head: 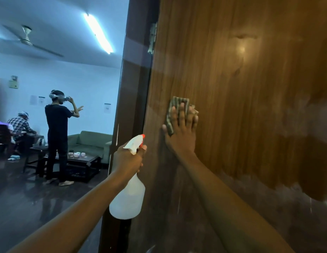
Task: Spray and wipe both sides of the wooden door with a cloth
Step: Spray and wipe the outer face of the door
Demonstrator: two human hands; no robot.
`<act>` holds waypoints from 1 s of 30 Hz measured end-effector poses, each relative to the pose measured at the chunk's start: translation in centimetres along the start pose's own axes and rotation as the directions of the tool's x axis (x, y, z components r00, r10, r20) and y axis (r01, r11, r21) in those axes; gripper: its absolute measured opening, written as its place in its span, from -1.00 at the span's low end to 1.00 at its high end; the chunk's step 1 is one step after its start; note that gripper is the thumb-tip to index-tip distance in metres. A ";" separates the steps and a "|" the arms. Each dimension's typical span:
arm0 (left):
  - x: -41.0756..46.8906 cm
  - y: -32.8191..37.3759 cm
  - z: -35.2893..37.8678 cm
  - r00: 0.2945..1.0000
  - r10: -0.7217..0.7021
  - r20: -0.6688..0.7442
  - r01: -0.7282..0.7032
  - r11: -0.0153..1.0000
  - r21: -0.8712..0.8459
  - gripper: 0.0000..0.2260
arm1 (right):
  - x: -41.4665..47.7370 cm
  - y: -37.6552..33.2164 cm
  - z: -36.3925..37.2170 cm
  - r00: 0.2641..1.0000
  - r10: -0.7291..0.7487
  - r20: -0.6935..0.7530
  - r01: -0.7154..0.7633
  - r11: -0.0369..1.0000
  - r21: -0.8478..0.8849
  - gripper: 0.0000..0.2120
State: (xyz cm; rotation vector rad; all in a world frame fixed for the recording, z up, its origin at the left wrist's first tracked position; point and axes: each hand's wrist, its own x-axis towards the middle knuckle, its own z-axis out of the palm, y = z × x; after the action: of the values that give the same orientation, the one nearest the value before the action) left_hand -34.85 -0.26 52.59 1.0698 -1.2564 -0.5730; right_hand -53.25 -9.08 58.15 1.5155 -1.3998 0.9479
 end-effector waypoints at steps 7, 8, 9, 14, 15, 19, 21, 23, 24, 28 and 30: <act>-0.7 -0.7 -2.9 0.998 0.040 0.044 -0.038 0.998 -0.059 -0.78 | -8.0 0.9 2.8 0.946 -0.324 0.030 0.325 0.938 -0.123 -0.36; -0.8 -0.8 -3.2 0.998 0.035 0.048 -0.032 0.997 -0.069 -0.80 | -8.1 1.6 2.7 0.959 -0.283 0.016 0.283 0.951 -0.122 -0.36; -0.6 -1.0 -3.6 0.998 0.030 0.049 -0.026 0.996 -0.080 -0.82 | -7.3 1.6 2.3 0.975 -0.220 -0.008 0.218 0.970 -0.109 -0.36; 0.6 -0.9 -4.0 0.999 0.030 0.033 -0.028 0.998 -0.065 -0.85 | 2.5 -4.3 0.0 0.995 0.036 -0.096 -0.032 0.999 0.038 -0.36; 0.8 -0.9 -4.1 0.999 0.033 0.033 -0.032 0.998 -0.054 -0.84 | 3.9 -5.4 -0.1 0.994 0.015 -0.108 -0.010 0.999 0.042 -0.36; 1.3 -1.0 -4.4 1.000 0.023 0.016 -0.022 0.996 -0.090 -0.84 | 3.8 -6.9 0.9 0.981 -0.166 -0.102 0.165 0.986 -0.026 -0.38; 1.3 -1.3 -4.4 1.000 0.018 0.015 -0.016 0.995 -0.099 -0.81 | -0.4 -7.1 2.2 0.938 -0.342 -0.058 0.338 0.939 -0.071 -0.40; 0.7 -1.6 -4.2 0.999 0.036 0.028 -0.033 0.997 -0.072 -0.78 | -6.1 -6.3 3.6 0.877 -0.481 0.012 0.480 0.873 -0.090 -0.41; 0.2 -1.8 -4.0 0.998 0.046 0.041 -0.043 0.997 -0.062 -0.78 | -8.9 -5.2 4.2 0.852 -0.522 0.044 0.524 0.847 -0.089 -0.41; -0.7 -2.3 -3.8 0.998 0.032 0.059 -0.026 0.995 -0.101 -0.82 | -11.5 -0.6 4.2 0.904 -0.424 0.050 0.427 0.896 -0.125 -0.33; -0.8 -2.5 -3.8 0.998 0.025 0.055 -0.019 0.994 -0.107 -0.86 | -9.1 -1.6 3.5 0.976 -0.216 0.004 0.216 0.973 -0.080 -0.33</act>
State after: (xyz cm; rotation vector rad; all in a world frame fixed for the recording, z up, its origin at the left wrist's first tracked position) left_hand -31.01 0.51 50.17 0.9557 -1.2703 -0.6500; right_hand -52.46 -9.07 48.32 1.5670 -1.2254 0.7525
